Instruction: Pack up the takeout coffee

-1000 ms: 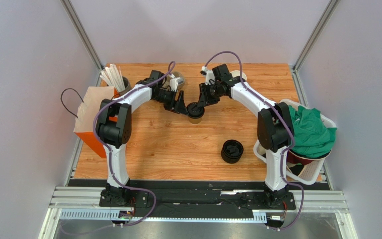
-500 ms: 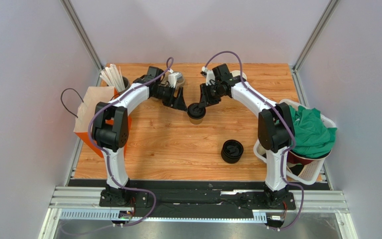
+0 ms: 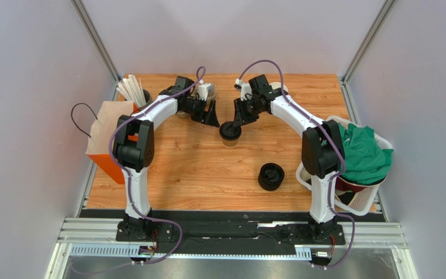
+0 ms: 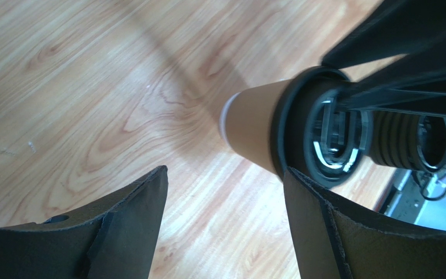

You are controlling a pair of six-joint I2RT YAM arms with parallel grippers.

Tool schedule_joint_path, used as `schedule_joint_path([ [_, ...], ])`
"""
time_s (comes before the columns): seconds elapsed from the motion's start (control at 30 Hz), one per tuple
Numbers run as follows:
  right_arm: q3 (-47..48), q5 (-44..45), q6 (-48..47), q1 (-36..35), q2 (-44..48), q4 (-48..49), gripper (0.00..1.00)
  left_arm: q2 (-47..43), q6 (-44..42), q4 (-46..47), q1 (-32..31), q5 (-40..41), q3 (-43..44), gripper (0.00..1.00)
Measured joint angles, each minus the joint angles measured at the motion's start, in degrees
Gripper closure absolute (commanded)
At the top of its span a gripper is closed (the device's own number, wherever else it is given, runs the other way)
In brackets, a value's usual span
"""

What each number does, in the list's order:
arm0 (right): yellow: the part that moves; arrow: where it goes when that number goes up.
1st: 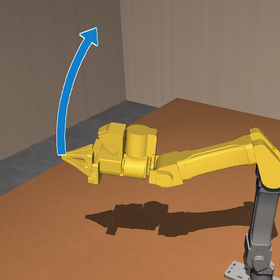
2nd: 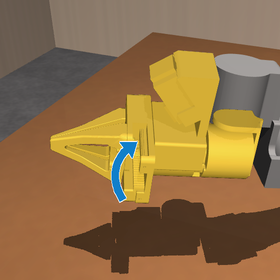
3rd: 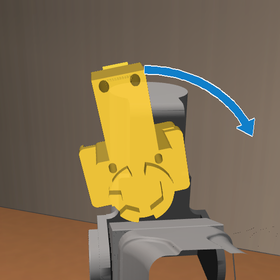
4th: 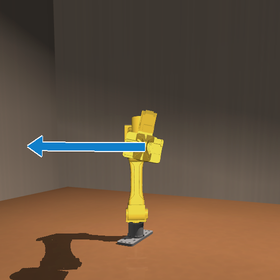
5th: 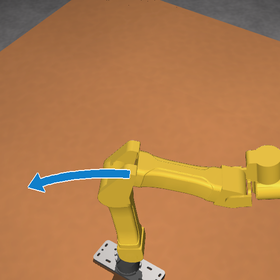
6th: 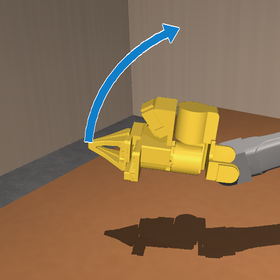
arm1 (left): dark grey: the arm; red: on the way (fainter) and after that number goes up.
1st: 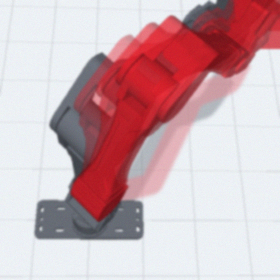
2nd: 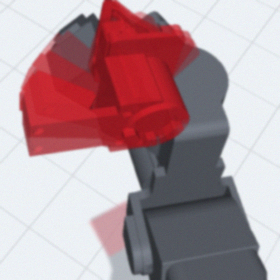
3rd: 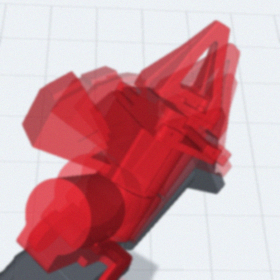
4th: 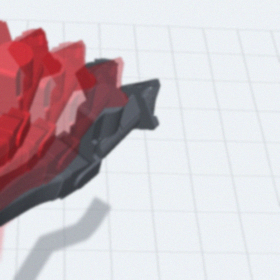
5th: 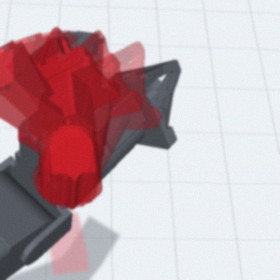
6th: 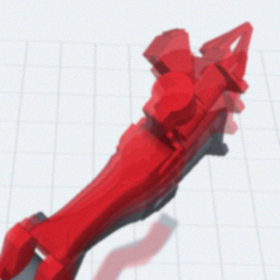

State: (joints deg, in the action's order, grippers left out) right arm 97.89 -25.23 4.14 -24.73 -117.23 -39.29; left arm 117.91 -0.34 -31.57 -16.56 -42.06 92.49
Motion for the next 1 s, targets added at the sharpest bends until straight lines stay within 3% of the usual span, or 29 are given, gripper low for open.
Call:
schedule_joint_path([
  [0.43, 0.00, 0.22, -0.70, -0.33, 0.02, -0.33, 0.70, 2.08, -0.11, 0.74, -1.29, 3.87, -0.48, 0.19],
  [0.7, -0.02, 2.75, 2.73, -0.61, 0.44, -0.50, 0.69, -7.63, 1.53, 5.42, -0.33, 3.32, -6.93, 0.18],
  [0.87, -0.57, 4.33, 4.68, -0.87, 1.22, -0.44, 0.58, -13.18, 1.77, 9.09, -0.24, 1.11, -10.01, 0.18],
  [1.0, -0.85, 6.14, 4.55, -0.85, 1.79, -1.03, 0.56, -13.57, 1.73, 9.94, -0.24, 0.13, -11.56, 0.18],
])
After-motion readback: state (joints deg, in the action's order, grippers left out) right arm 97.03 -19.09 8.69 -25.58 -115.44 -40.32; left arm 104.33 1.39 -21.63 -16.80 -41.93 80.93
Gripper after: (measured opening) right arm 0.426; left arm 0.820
